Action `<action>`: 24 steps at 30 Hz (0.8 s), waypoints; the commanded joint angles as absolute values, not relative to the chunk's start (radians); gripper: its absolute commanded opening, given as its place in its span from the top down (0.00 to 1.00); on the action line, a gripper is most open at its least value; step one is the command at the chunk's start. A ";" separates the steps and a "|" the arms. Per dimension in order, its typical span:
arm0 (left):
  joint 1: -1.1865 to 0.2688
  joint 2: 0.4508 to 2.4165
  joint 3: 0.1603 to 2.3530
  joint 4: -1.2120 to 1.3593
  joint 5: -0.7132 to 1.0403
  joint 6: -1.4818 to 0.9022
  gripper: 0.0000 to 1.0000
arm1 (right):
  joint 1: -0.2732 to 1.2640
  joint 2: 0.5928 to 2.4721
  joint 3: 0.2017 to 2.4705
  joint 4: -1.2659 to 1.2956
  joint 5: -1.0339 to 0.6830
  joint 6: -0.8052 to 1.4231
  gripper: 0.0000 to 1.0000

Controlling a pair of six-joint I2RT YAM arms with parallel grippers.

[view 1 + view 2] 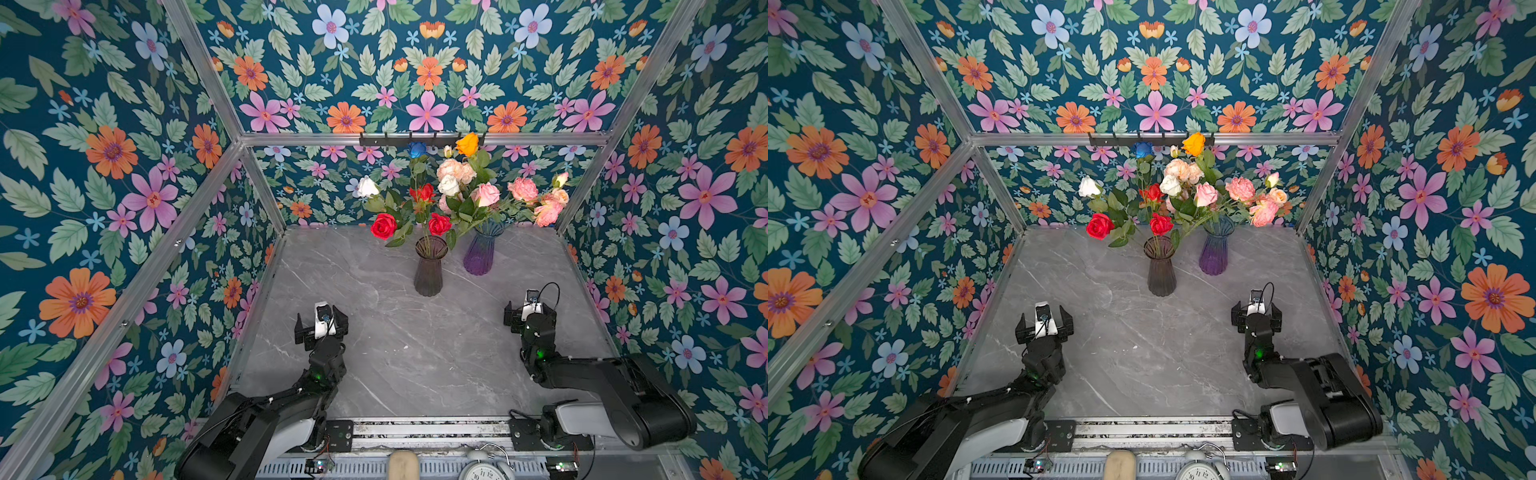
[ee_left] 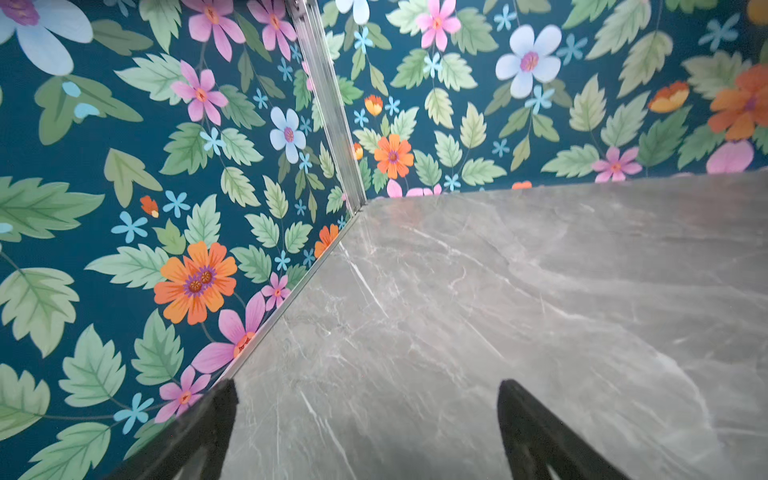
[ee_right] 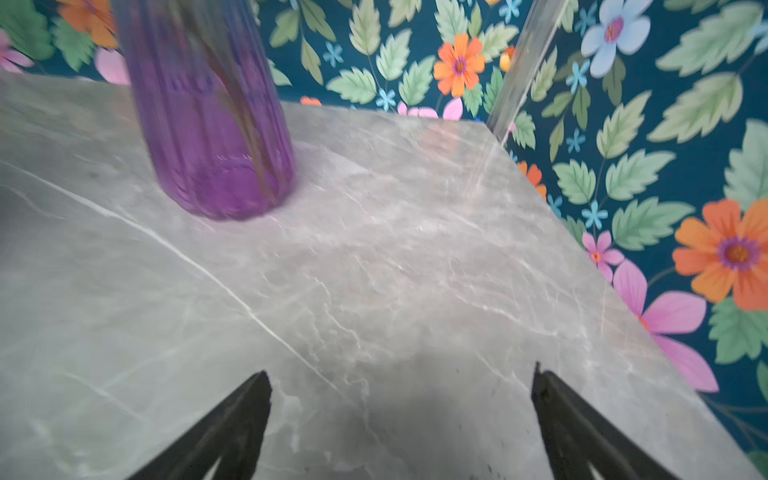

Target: Arrange the flowers into the vase

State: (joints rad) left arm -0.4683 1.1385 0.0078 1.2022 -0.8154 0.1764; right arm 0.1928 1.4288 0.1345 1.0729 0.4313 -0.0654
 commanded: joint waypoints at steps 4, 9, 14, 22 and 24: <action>-0.368 1.317 -0.098 1.675 -0.792 0.172 0.00 | 0.088 1.401 0.157 1.161 0.264 0.026 0.01; -0.277 1.376 -0.060 1.674 -0.753 0.114 0.00 | -0.024 1.435 0.270 0.948 0.176 0.124 0.01; -0.177 1.539 0.027 1.677 -0.627 -0.022 0.00 | -0.016 1.443 0.282 0.950 0.194 0.112 0.01; -0.159 1.639 0.120 1.606 -0.345 0.075 0.01 | -0.017 1.431 0.287 0.917 0.191 0.115 0.01; -0.149 1.662 0.144 1.592 -0.344 0.077 0.00 | -0.018 1.434 0.285 0.922 0.191 0.114 0.01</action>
State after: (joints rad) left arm -0.1577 1.6535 0.1257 1.5921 -0.4435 0.0593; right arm -0.0177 1.4334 0.2825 0.9176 0.1936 0.1047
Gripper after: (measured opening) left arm 0.996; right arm 0.991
